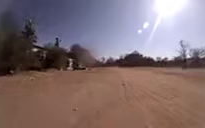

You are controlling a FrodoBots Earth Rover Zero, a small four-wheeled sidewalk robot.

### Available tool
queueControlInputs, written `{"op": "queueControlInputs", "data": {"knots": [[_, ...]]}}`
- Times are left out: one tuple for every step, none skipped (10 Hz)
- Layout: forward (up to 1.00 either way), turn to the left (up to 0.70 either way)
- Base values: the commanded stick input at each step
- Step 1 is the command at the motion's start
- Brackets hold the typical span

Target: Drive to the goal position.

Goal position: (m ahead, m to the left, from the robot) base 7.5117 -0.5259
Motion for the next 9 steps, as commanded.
{"op": "queueControlInputs", "data": {"knots": [[1.00, -0.03], [1.00, -0.08], [1.00, -0.13], [1.00, -0.18], [1.00, -0.23], [1.00, -0.27], [1.00, -0.25], [1.00, -0.24], [1.00, -0.22]]}}
